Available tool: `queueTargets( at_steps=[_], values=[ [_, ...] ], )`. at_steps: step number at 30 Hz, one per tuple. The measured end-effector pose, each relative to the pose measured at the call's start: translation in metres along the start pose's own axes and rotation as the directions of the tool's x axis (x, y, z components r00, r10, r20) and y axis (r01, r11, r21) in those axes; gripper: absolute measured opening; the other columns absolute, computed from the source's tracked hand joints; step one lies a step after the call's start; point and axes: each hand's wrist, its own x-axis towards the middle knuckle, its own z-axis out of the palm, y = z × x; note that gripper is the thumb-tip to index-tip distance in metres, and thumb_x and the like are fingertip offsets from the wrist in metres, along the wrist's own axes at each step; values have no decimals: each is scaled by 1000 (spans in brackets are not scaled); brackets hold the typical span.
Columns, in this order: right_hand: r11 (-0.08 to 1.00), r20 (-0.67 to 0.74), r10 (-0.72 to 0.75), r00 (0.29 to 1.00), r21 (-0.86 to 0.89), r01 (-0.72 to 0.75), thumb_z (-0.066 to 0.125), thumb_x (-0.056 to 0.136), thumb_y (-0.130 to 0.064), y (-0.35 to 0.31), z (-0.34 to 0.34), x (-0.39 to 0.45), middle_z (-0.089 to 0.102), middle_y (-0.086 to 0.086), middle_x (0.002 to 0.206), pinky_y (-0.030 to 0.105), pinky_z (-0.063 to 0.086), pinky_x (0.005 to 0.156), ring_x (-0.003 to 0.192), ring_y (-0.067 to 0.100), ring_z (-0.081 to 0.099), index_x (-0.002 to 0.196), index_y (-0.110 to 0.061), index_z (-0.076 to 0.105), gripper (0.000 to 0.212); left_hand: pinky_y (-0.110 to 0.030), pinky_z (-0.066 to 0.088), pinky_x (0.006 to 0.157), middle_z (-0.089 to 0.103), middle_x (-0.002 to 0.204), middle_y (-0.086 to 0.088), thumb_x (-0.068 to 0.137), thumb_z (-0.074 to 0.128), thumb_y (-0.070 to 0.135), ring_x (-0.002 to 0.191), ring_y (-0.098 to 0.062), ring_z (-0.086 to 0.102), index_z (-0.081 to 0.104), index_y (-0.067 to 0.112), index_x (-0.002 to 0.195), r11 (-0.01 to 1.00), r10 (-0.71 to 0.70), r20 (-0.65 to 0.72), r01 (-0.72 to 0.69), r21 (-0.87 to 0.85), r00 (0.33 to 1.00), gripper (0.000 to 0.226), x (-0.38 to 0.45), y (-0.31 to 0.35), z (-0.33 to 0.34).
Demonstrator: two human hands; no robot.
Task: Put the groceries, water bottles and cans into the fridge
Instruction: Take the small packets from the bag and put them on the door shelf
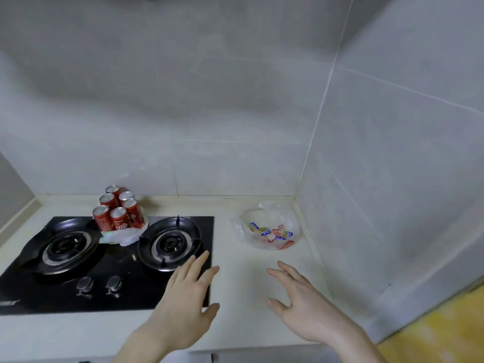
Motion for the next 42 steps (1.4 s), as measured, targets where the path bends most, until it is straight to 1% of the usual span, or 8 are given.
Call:
queueTargets(
  at_steps=[3,10,20,27,33,35,38,42],
  values=[
    [999,-23,49,999,15,-48,51,101,-46,-2,5,30,6,-16,169,24,19,122,155,9,13,158,-38,26,62,-26,-6,118,-8,169,8,93,52,52,156,-19,-9,19,35,159,999,47,36,-47,10,998,75,30,-22,-1],
    [992,-49,115,992,64,-112,53,101,-45,-4,12,78,6,-20,167,24,25,119,153,6,18,154,-42,30,58,-37,1,126,-6,170,5,95,53,45,156,-23,-6,22,32,159,997,76,154,-78,6,985,73,85,-59,-5],
    [994,-83,68,994,90,-61,56,101,-37,42,-8,158,20,-29,153,13,19,110,150,-1,18,148,-35,41,50,-37,8,126,-1,169,6,94,53,45,156,-21,-2,26,32,157,1000,10,178,-7,-21,984,70,147,-58,22],
    [989,-36,120,992,88,-116,60,95,-30,110,-8,230,38,-14,150,29,34,116,142,10,42,141,-37,50,47,-35,9,126,1,169,6,95,53,41,156,-20,0,26,31,157,999,-40,198,43,-11,979,68,198,-35,50],
    [979,-36,178,983,109,-174,58,96,-41,135,2,296,52,-6,129,37,49,99,111,17,61,122,-30,60,27,-34,11,125,7,168,6,95,54,39,156,-20,3,28,30,156,996,-75,187,81,-25,979,67,225,-28,58],
    [976,-33,199,979,96,-196,57,97,-41,135,7,316,51,-3,135,33,46,98,116,21,59,128,-28,58,34,-34,13,125,9,167,6,95,54,38,155,-20,5,29,31,155,996,-82,187,88,-27,979,66,232,-29,58],
    [976,11,211,977,57,-211,58,94,-24,133,14,342,47,-2,144,26,39,101,132,20,50,142,-25,52,48,-35,16,124,11,167,7,94,55,37,155,-19,7,32,30,154,994,-93,183,101,-33,979,65,239,-35,55],
    [971,63,233,970,-63,-229,61,90,-29,133,29,376,44,4,148,32,38,111,136,27,48,152,-25,40,66,-35,23,121,15,165,8,94,55,35,153,-15,11,35,31,152,989,-122,167,134,-64,978,62,245,-47,52]
  ],
)
